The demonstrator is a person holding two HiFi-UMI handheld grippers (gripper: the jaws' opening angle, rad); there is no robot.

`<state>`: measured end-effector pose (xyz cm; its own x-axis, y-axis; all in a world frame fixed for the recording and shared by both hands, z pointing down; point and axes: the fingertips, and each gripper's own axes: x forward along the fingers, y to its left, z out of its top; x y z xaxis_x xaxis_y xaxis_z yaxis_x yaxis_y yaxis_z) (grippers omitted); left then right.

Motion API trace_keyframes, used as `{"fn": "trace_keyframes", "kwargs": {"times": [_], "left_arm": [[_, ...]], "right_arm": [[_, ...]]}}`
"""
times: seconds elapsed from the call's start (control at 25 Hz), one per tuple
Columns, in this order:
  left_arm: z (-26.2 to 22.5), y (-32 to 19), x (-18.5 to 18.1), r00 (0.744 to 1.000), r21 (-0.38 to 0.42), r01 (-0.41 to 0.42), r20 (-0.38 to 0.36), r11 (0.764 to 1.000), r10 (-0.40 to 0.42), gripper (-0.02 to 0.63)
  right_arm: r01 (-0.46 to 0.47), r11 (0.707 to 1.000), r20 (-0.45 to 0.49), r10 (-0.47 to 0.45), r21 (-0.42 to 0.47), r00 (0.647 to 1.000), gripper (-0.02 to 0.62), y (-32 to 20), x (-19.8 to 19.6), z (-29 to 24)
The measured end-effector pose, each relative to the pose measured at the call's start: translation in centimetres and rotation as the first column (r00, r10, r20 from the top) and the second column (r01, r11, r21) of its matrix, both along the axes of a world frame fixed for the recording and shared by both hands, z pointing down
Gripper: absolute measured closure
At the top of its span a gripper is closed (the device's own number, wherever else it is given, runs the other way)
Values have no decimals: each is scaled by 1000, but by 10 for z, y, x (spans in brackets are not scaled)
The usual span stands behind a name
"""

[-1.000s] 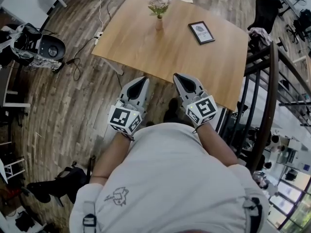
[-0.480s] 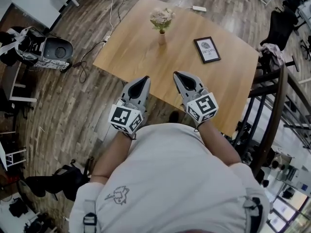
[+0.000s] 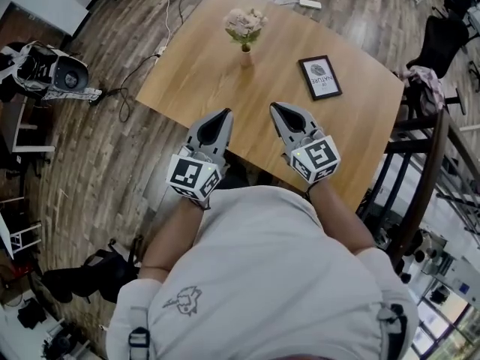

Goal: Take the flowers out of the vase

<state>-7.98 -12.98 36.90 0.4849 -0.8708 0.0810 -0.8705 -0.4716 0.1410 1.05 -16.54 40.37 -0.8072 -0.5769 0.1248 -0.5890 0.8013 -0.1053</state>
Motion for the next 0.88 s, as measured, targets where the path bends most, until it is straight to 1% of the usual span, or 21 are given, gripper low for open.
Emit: {"fn": "trace_keyframes", "kwargs": {"times": [0.2, 0.4, 0.52, 0.68, 0.88], "left_arm": [[15, -34, -11, 1000, -27, -8, -8, 1000, 7, 601], [21, -71, -21, 999, -43, -36, -9, 998, 35, 601], [30, -90, -30, 999, -64, -52, -13, 997, 51, 601], [45, -117, -42, 997, -103, -75, -31, 992, 72, 601], [64, -147, -55, 994, -139, -110, -33, 984, 106, 601]], "right_arm": [[-19, 1000, -25, 19, -13, 1000, 589, -33, -13, 9], [-48, 997, -45, 45, -54, 998, 581, -71, -27, 23], [-72, 994, -59, 67, -83, 996, 558, -92, -36, 33], [-85, 989, -86, 74, -124, 994, 541, -117, -53, 53], [-129, 973, -113, 109, -189, 988, 498, -145, -69, 86]]}}
